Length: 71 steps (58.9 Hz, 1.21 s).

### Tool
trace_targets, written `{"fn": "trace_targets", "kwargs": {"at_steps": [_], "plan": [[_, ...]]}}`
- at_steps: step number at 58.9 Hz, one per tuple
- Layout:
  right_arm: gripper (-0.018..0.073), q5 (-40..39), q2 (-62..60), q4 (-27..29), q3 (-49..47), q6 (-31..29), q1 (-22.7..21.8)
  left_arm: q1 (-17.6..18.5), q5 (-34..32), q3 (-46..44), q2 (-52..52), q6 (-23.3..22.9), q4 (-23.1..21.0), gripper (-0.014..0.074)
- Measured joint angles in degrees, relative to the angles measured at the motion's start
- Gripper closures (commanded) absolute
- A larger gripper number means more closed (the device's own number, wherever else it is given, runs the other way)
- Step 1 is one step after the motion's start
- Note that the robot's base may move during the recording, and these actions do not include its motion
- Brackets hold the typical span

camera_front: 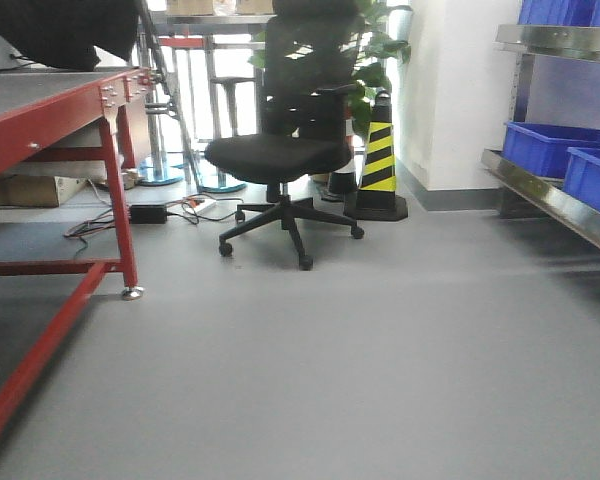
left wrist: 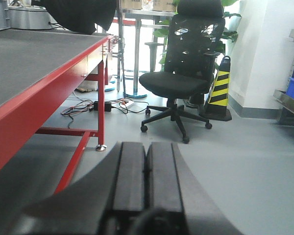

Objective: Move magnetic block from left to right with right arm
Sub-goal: 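Carry the cube in the right gripper while driving past the chair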

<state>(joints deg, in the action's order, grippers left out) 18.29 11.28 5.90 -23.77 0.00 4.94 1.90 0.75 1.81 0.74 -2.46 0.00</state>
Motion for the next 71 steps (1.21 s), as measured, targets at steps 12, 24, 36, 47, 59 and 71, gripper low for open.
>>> {"fn": "trace_targets", "kwargs": {"at_steps": [12,24,36,47,59,71], "plan": [[0.0252,0.00,0.00,0.00,0.00,0.00,0.00,0.00,0.00,0.00,0.00,0.00,0.00,0.0713],[0.0252,0.00,0.00,0.00,0.00,0.00,0.00,0.00,0.00,0.00,0.00,0.00,0.00,0.0712],[0.0252,0.00,0.00,0.00,0.00,0.00,0.00,0.00,0.00,0.00,0.00,0.00,0.00,0.0713],[0.0252,0.00,0.00,0.00,0.00,0.00,0.00,0.00,0.00,0.00,0.00,0.00,0.00,0.0713],[0.0252,0.00,0.00,0.00,0.00,0.00,0.00,0.00,0.00,0.00,0.00,0.00,0.00,0.0712],[0.0252,0.00,-0.10,0.00,0.00,0.00,0.00,0.00,0.00,0.00,0.00,0.00,0.00,0.0713]]}}
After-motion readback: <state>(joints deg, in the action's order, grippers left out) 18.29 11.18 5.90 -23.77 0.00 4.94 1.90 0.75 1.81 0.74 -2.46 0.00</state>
